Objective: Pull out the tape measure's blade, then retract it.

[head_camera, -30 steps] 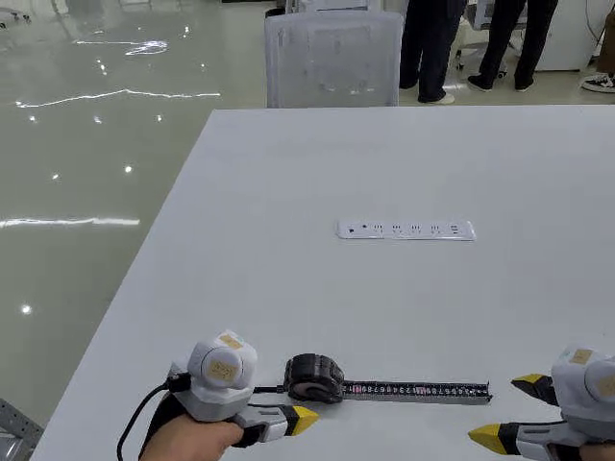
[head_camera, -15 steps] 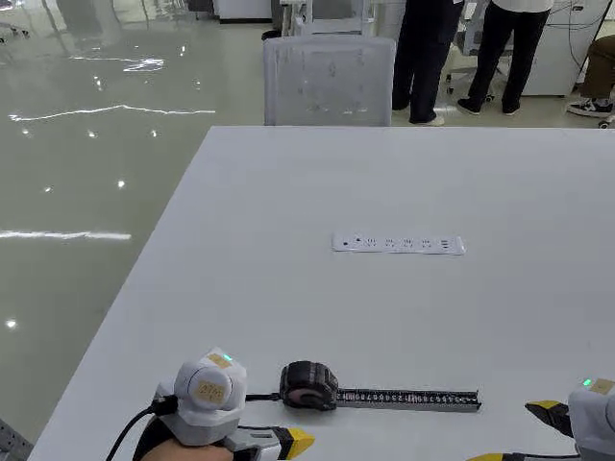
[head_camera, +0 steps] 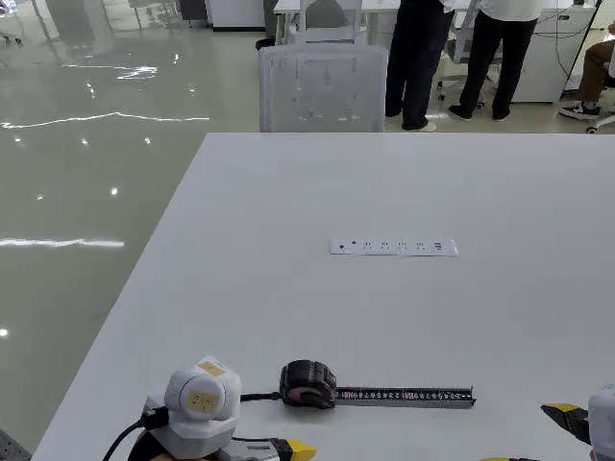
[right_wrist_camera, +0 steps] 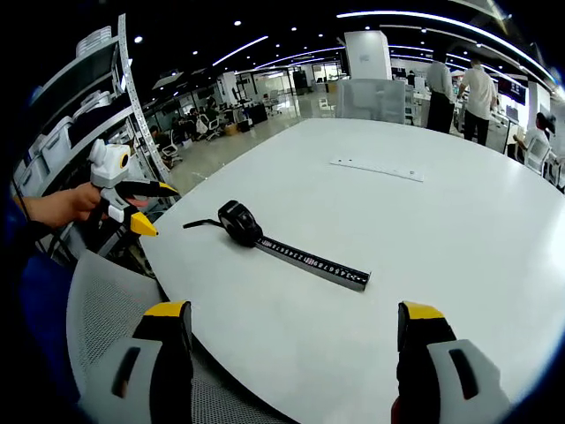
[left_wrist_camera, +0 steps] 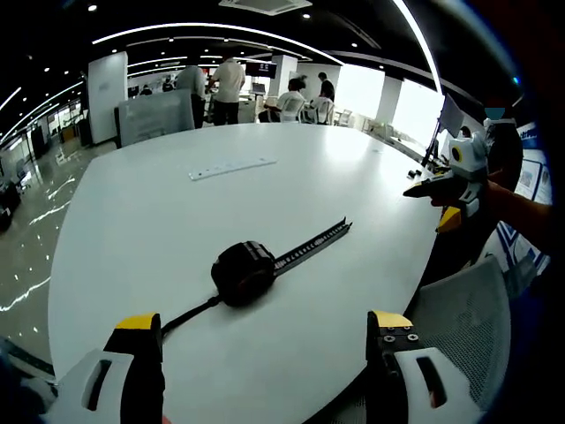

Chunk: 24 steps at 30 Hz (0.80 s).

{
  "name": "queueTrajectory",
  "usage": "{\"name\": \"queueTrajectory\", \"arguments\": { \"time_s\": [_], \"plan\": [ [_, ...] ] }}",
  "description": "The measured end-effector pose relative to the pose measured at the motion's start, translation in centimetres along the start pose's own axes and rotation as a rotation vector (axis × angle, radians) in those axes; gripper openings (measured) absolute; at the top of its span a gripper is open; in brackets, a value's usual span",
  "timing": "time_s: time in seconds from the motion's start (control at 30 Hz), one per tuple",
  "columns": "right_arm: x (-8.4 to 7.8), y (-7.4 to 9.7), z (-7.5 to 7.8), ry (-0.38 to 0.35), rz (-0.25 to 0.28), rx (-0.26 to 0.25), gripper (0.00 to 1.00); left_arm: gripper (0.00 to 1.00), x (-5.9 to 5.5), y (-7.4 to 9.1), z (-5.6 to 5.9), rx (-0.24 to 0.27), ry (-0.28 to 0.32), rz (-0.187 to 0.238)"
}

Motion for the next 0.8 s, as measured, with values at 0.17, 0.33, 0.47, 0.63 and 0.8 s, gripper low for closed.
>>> {"name": "queueTrajectory", "arguments": {
  "time_s": [0.17, 0.33, 0.47, 0.63, 0.8],
  "plan": [
    [0.0, 1.4, -0.5, -0.018, 0.007, -0.012, 0.97, 0.96, 0.0, 1.0, 0.2, 0.024, 0.028, 0.015],
    [0.0, 2.4, -0.9, -0.034, 0.010, -0.019, 1.00, 1.00, 0.0, 2.2, 0.5, 0.053, 0.045, 0.020],
    [-0.1, 3.1, -1.1, -0.043, 0.010, -0.023, 1.00, 1.00, -0.1, 3.2, 0.9, 0.061, 0.061, 0.031],
    [0.0, 4.2, -1.5, -0.045, 0.015, -0.032, 1.00, 1.00, 0.0, 4.2, 1.6, 0.068, 0.075, 0.039],
    [0.0, 5.5, -2.1, -0.028, 0.029, -0.049, 1.00, 1.00, -0.1, 5.2, 2.2, 0.089, 0.085, 0.039]
  ]
}}
Point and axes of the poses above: the centre of the closed fingertips' face, and the gripper's own axes: y roughly backward along the fingers, z roughly to its right, x roughly out of its top, the point moved 7 cm from there along y, roughly backward along the fingers, and after that the axes turned 10 degrees about -x, right-handed, at the moved point
